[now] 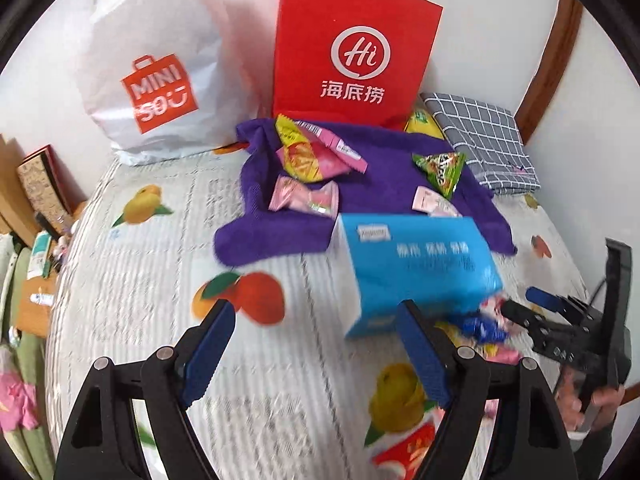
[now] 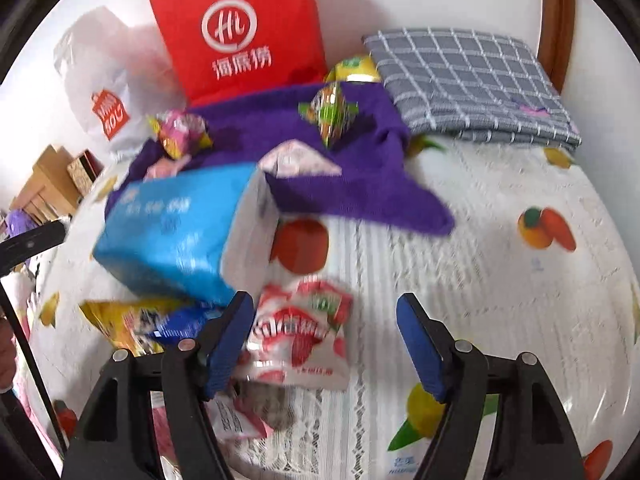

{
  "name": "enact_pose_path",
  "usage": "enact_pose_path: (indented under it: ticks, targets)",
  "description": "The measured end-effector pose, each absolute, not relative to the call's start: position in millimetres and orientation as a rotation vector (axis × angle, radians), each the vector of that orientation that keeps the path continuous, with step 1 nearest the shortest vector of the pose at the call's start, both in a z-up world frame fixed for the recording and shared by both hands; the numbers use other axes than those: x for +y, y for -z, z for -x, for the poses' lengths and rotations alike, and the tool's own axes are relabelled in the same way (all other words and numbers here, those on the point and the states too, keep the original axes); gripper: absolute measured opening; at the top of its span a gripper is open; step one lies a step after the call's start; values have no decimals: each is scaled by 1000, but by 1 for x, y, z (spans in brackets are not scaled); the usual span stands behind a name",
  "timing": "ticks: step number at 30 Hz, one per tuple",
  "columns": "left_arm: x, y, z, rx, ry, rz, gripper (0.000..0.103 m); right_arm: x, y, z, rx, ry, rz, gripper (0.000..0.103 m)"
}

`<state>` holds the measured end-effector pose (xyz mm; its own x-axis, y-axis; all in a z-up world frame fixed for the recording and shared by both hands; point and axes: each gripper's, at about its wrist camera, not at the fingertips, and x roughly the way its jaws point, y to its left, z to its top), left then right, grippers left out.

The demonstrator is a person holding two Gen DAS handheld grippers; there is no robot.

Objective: Organize snacks
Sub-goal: 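Grasp the red-white strawberry packet with the right tool while the left tool grasps the red packet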

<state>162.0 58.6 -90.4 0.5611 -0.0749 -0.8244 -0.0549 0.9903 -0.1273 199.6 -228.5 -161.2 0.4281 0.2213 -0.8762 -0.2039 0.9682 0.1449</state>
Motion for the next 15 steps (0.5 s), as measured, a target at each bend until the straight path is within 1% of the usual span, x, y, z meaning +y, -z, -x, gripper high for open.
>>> enact_pose_path:
  ticks: [9, 11, 13, 14, 15]
  targets:
    - [63, 85, -117, 946, 0, 160, 81, -216, 178, -197, 1134, -284, 24, 73]
    - [61, 83, -112, 936, 1, 172, 81, -213, 183, -200, 1160, -277, 53, 74]
    - [58, 83, -107, 930, -1, 182, 81, -208, 184, -201, 1140, -276, 107, 73]
    - [56, 83, -106, 930, 1, 183, 81, -205, 185, -201, 1132, -266, 139, 70]
    - [54, 83, -104, 929, 4, 182, 81, -204, 185, -199, 1116, -263, 158, 59]
